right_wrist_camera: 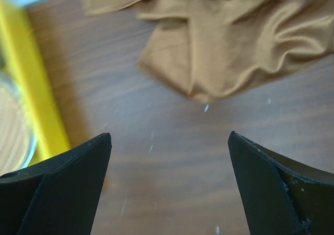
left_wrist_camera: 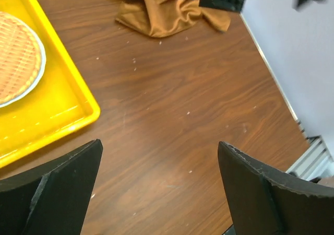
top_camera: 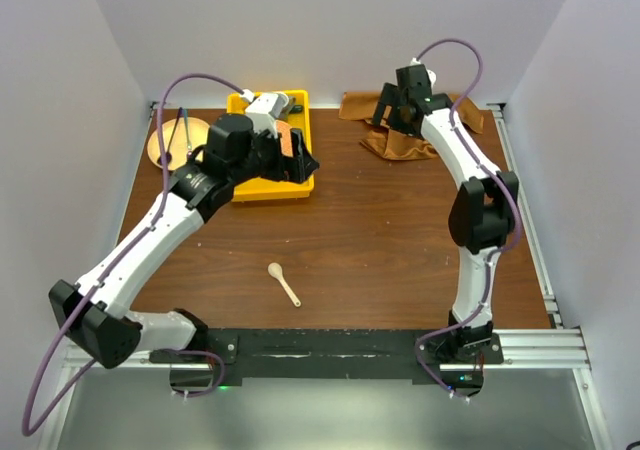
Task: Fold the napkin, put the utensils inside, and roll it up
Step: Move the napkin to the centre of the board
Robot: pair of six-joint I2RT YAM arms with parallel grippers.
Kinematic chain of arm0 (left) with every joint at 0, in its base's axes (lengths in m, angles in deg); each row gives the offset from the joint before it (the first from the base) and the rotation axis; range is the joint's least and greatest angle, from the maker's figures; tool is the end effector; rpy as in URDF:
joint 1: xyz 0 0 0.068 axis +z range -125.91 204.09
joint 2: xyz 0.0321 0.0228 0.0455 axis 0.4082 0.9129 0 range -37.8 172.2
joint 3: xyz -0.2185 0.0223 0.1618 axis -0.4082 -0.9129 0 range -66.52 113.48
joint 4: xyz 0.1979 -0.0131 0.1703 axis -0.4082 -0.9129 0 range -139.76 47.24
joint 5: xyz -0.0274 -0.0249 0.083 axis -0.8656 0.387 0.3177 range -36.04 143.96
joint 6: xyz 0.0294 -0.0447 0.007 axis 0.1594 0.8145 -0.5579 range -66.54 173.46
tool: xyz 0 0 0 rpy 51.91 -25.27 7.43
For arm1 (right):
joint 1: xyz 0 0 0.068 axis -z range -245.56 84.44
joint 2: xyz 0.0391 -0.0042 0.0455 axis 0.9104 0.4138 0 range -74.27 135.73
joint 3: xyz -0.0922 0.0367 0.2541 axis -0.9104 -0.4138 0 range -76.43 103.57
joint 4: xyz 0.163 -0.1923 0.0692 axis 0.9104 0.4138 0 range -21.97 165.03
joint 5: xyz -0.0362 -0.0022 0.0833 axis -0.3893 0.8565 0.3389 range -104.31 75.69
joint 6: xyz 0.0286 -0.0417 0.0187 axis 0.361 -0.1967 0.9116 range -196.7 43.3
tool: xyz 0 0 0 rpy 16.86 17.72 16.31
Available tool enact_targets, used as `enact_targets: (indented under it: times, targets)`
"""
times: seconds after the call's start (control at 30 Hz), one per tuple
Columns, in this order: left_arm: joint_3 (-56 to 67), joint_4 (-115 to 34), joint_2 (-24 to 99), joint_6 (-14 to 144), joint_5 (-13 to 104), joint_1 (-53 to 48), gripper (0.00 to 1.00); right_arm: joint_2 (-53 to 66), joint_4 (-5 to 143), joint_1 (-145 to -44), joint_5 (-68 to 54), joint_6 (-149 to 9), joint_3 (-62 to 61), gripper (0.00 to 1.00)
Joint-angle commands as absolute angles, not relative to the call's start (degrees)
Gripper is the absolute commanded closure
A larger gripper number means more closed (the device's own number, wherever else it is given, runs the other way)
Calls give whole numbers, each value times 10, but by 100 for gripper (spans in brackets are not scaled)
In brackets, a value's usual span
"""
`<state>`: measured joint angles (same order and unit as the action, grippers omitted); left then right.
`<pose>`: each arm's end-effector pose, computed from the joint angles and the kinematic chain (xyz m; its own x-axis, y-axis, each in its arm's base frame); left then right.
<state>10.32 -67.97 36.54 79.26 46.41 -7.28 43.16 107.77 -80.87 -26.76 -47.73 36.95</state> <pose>0.2466 -0.1558 0.3960 -0.5664 -0.1598 -0.8085 0.4144 0.7927 -0.4471 0.4540 0.1164 0.3151 -0.6362 0.3163 -0.7037 0.2289 0.9484 0.2193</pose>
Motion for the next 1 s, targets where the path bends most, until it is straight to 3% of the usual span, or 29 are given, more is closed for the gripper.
enact_targets:
  times: [0.0,0.57,0.83,0.93,0.97]
  targets:
    - [91,-661,301,690,505,-85,0,468,960,-765,-296,-412,379,2]
    - [68,-665,317,656,550,-87,0,620,845,-612,-280,-390,422,5]
    - [75,-679,320,663,569,-87,0,691,866,-611,-219,-367,500,31]
    - [67,-676,314,666,576,-88,0,678,875,-612,-196,-369,482,54]
    - [66,-674,311,668,576,-87,0,668,897,-612,-192,-372,479,66]
